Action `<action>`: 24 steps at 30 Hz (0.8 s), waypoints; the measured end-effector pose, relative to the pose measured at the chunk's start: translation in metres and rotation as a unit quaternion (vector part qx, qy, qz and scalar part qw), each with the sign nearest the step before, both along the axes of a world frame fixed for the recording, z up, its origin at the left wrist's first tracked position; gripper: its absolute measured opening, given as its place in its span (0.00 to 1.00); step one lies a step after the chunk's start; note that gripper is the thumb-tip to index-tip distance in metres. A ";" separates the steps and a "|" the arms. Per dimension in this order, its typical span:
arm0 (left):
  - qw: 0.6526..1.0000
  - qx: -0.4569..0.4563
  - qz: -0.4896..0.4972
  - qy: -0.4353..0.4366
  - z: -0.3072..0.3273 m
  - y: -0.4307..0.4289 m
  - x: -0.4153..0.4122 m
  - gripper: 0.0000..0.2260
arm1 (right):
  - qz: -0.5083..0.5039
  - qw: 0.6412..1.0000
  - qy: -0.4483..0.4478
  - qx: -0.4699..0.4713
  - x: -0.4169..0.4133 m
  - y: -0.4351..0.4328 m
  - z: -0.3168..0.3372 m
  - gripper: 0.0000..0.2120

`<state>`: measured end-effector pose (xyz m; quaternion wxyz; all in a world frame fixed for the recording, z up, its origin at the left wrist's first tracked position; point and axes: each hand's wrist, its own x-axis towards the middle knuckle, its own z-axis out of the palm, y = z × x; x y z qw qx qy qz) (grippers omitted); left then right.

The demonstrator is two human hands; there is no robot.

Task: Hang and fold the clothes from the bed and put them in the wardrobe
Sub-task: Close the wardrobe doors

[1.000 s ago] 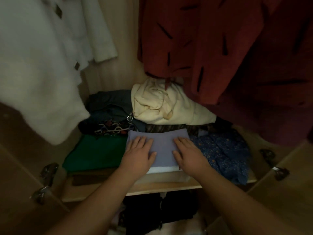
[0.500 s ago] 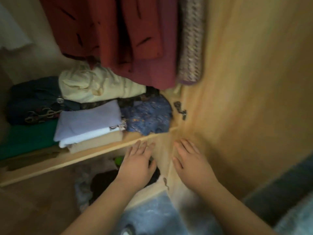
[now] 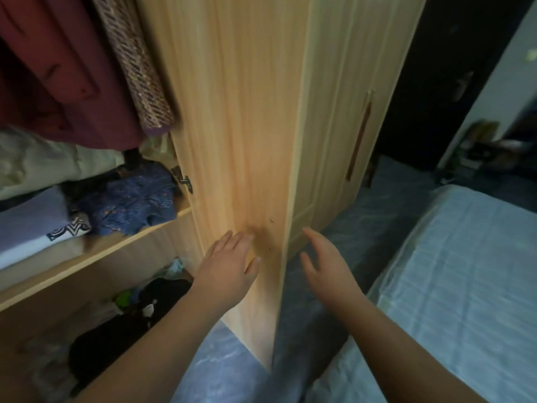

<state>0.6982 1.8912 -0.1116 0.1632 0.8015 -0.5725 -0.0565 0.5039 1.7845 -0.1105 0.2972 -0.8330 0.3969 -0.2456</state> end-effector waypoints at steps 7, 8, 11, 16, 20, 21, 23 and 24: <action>0.999 -0.016 0.033 0.004 0.017 0.014 0.007 0.24 | 0.049 0.991 -0.073 0.101 0.033 0.001 0.014 0.22; 0.999 -0.017 0.045 0.012 0.017 0.022 0.009 0.24 | 0.052 0.990 -0.086 0.103 0.033 0.004 0.009 0.22; 0.993 -0.027 0.076 0.085 0.009 0.048 0.018 0.23 | 0.063 0.989 -0.097 0.092 0.036 0.018 -0.001 0.25; 0.969 -0.062 0.140 0.196 -0.016 0.093 0.043 0.21 | 0.153 0.986 -0.065 -0.032 0.057 0.070 -0.005 0.34; 0.952 -0.094 0.177 0.232 -0.023 0.132 0.063 0.15 | 0.278 0.958 -0.005 -0.072 0.095 0.100 -0.014 0.39; 0.946 -0.101 0.187 0.246 -0.024 0.142 0.072 0.14 | 0.309 0.947 0.006 -0.081 0.110 0.108 -0.015 0.40; 0.933 -0.120 0.204 0.271 -0.026 0.162 0.090 0.12 | 0.360 0.929 0.022 -0.087 0.143 0.124 -0.015 0.40; 0.928 -0.127 0.218 0.275 -0.028 0.171 0.100 0.11 | 0.378 0.921 0.028 -0.086 0.160 0.132 -0.014 0.40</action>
